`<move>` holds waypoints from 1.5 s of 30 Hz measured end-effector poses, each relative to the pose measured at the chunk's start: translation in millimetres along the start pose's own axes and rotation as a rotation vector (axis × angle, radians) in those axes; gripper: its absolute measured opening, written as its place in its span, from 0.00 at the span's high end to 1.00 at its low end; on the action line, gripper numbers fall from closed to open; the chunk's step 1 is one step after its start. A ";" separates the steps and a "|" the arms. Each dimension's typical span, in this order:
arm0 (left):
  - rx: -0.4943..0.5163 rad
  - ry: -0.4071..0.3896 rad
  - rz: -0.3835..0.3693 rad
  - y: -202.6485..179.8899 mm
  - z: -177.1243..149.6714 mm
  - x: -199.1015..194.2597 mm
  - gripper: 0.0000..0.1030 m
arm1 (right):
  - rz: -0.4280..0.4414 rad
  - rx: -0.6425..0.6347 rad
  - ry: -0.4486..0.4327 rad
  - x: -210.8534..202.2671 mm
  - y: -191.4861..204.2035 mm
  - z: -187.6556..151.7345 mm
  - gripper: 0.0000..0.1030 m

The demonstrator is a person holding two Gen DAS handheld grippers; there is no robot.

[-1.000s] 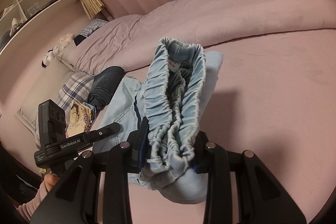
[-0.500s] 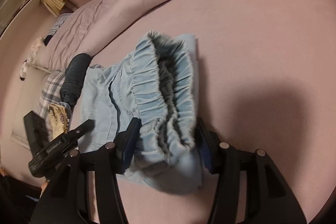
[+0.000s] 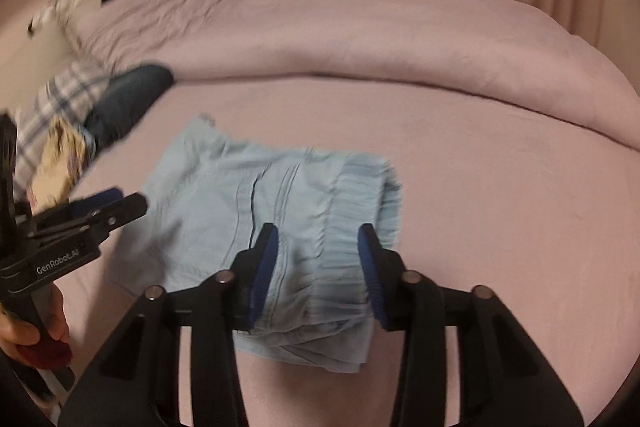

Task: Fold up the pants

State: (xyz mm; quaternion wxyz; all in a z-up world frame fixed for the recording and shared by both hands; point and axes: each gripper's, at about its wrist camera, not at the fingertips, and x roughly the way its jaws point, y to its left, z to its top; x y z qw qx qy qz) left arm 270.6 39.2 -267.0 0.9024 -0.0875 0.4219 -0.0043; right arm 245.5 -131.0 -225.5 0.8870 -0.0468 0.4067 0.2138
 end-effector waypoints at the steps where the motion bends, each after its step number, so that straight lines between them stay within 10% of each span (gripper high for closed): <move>1: 0.010 0.041 0.023 -0.1 -4.3 11.6 0.47 | -0.009 -0.013 0.031 8.2 -0.1 -4.8 0.64; 10: -0.029 0.079 0.020 7.4 -7.4 20.5 0.41 | -0.095 -0.108 0.089 36.1 3.6 -13.0 0.62; 45: -0.101 -0.023 0.114 -13.9 -10.2 -153.4 0.17 | -0.023 -0.021 0.040 -103.8 52.3 -30.8 0.54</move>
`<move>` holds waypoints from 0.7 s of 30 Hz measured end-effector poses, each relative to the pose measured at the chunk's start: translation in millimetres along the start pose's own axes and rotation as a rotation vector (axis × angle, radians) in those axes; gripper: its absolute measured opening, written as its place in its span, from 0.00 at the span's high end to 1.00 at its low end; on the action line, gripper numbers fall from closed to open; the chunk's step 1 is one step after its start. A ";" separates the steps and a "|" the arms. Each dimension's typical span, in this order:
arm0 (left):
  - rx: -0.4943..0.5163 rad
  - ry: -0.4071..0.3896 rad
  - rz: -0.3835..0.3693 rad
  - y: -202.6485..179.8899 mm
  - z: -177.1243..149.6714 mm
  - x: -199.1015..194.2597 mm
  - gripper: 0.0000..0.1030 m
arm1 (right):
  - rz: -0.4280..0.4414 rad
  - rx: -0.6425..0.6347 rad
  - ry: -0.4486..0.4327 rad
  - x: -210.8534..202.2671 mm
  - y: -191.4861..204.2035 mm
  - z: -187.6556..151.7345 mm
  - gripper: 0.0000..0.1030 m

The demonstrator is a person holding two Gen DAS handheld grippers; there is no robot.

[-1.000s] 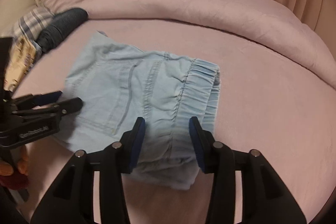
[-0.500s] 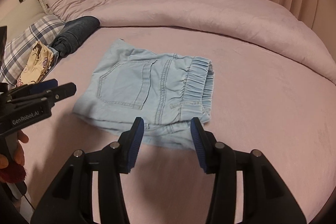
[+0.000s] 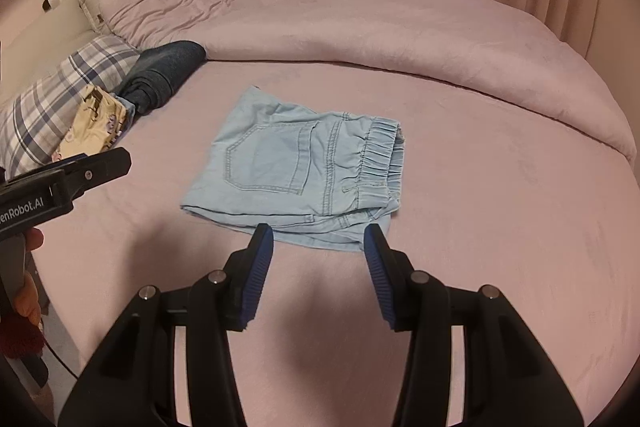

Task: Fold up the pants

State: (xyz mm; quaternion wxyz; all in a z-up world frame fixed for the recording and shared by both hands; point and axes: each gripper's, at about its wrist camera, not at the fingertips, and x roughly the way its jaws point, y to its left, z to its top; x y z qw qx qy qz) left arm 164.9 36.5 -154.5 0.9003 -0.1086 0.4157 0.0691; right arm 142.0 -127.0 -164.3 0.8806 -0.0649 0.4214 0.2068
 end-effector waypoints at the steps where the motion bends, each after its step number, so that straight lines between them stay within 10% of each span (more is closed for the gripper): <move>1: 0.000 0.000 -0.003 -1.5 -1.4 -3.2 0.17 | -0.002 0.002 0.000 -3.7 1.2 0.0 0.54; 21: 0.072 -0.031 0.061 -19.6 -10.3 -50.9 0.17 | -0.020 -0.001 -0.014 -64.4 15.4 3.5 0.44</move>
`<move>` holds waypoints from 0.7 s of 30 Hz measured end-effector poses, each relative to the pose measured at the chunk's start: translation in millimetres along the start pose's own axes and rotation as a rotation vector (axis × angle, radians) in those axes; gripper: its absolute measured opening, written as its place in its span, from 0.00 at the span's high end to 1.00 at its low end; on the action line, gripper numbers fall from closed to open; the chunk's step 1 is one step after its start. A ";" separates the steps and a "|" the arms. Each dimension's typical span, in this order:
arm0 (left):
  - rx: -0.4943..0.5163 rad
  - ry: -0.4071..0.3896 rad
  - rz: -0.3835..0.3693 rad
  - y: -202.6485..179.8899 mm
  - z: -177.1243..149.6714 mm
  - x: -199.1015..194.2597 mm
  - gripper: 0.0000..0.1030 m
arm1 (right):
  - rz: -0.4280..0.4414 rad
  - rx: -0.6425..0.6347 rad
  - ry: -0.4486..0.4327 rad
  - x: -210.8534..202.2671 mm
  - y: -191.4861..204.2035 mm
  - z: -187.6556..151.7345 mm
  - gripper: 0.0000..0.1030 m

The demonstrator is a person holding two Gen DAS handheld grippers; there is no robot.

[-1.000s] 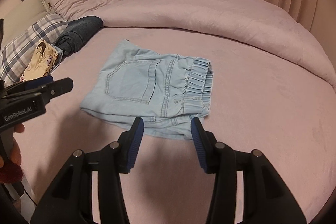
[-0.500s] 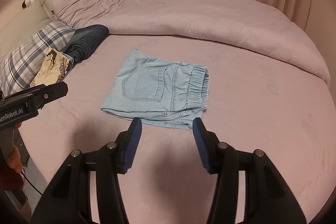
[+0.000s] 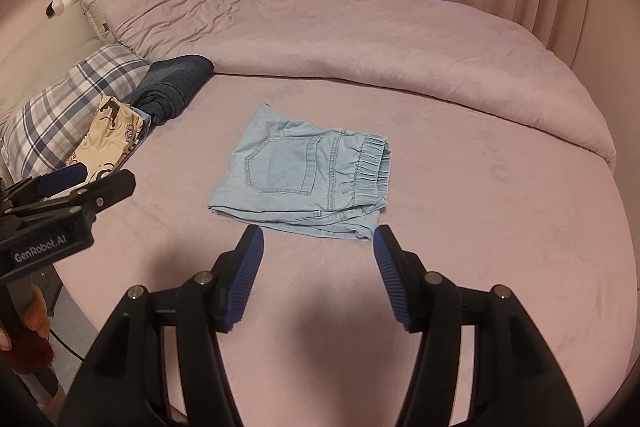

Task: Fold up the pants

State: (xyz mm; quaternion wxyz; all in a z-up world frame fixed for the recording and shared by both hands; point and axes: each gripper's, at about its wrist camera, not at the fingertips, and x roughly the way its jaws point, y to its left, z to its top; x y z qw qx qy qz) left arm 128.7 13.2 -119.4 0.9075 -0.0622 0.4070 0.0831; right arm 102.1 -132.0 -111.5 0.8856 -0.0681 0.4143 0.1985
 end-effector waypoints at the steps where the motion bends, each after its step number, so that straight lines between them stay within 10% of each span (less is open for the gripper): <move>1: 0.003 -0.001 0.004 -0.7 0.3 -1.0 0.17 | 0.002 -0.003 -0.001 -1.4 0.9 -0.1 0.44; 21: 0.105 -0.021 0.026 -30.2 -2.7 -23.1 0.17 | 0.022 0.002 -0.026 -25.0 -2.8 -5.8 0.44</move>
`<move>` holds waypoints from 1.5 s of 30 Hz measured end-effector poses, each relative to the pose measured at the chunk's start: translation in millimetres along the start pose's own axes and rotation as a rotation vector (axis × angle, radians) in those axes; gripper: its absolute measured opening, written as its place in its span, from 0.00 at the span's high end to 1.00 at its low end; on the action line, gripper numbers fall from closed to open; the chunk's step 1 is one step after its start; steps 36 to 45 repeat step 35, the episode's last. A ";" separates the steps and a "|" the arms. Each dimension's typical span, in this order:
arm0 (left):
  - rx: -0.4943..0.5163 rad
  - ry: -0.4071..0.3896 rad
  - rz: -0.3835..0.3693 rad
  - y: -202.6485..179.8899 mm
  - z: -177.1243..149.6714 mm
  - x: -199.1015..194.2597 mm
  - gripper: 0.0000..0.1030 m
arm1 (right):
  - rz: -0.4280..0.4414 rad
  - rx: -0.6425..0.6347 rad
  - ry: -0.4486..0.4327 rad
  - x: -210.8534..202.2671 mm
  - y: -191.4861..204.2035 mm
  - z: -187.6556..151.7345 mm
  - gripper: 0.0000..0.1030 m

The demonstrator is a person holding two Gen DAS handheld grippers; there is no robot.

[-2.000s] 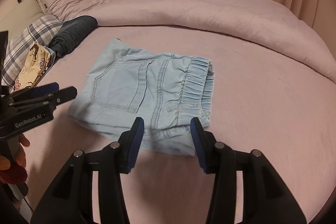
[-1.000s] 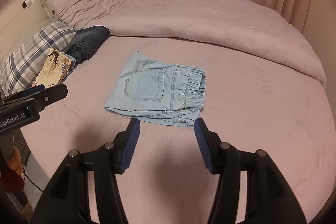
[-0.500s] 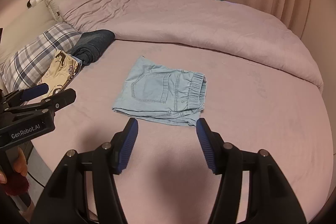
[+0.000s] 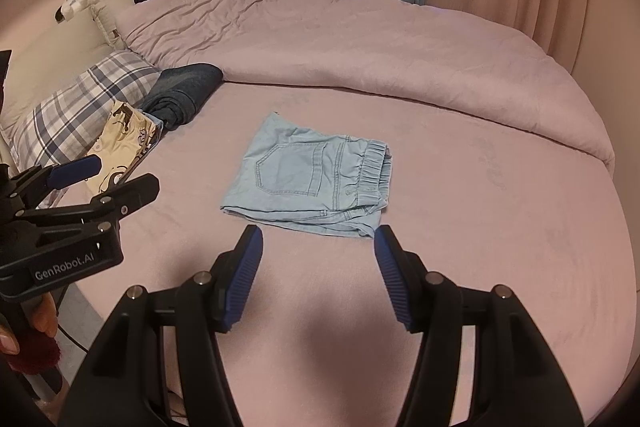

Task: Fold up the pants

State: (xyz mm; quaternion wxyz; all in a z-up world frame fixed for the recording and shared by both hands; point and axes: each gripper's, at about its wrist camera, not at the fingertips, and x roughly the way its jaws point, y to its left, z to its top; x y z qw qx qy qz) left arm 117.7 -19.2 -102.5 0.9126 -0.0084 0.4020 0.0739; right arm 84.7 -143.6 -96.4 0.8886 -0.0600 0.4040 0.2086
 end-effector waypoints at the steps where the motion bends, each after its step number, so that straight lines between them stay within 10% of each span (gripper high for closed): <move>1: 0.004 0.000 -0.002 -1.5 -0.5 -1.0 0.17 | 0.001 0.001 0.000 -0.4 -0.5 -0.7 0.44; 45: 0.036 0.003 -0.010 -14.3 -2.6 -4.5 0.17 | 0.024 0.000 -0.004 -4.8 -6.9 -4.8 0.43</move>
